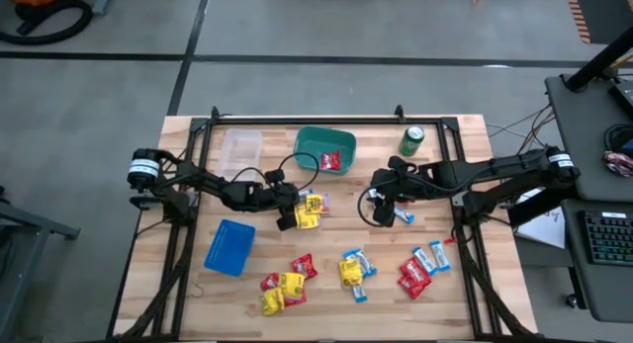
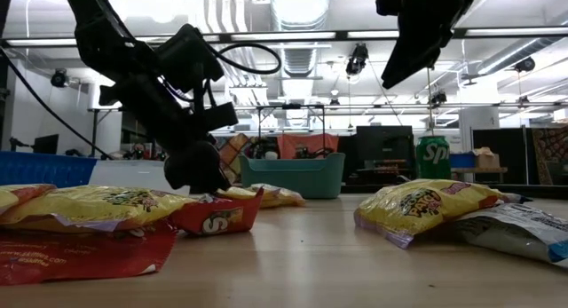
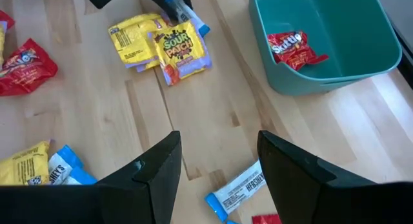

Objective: Sort candy
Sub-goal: Put the white candy into the transparent bin

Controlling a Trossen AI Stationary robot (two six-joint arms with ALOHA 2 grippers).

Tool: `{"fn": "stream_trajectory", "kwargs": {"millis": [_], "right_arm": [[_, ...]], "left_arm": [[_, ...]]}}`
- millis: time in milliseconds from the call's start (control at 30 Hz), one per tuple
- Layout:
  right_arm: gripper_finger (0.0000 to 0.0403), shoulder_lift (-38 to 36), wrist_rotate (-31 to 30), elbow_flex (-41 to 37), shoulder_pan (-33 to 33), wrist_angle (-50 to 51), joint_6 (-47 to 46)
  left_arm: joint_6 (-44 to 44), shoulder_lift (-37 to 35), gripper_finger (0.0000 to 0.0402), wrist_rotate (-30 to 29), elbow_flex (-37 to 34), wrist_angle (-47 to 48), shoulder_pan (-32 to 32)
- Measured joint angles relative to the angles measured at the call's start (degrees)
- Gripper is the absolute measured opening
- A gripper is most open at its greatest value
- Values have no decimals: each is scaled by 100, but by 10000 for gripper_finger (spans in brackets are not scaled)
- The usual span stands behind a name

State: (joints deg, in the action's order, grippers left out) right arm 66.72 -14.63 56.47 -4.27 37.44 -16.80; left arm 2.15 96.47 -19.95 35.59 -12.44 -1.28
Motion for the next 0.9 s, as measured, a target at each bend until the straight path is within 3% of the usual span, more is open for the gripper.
{"fn": "stream_trajectory", "kwargs": {"millis": [233, 467, 733, 900], "right_arm": [[196, 0, 0, 0, 0, -1, 6], [196, 0, -1, -11, 0, -8, 12], [196, 0, -2, -157, 0, -113, 29], [196, 0, -1, -282, 0, -250, 29]], "left_arm": [[7, -85, 8, 5, 0, 66, 9], [161, -598, 10, 17, -7, 572, 76], [618, -1858, 7, 111, -4, 1636, 129], [1211, -2763, 7, -704, -4, 2817, 118]]}}
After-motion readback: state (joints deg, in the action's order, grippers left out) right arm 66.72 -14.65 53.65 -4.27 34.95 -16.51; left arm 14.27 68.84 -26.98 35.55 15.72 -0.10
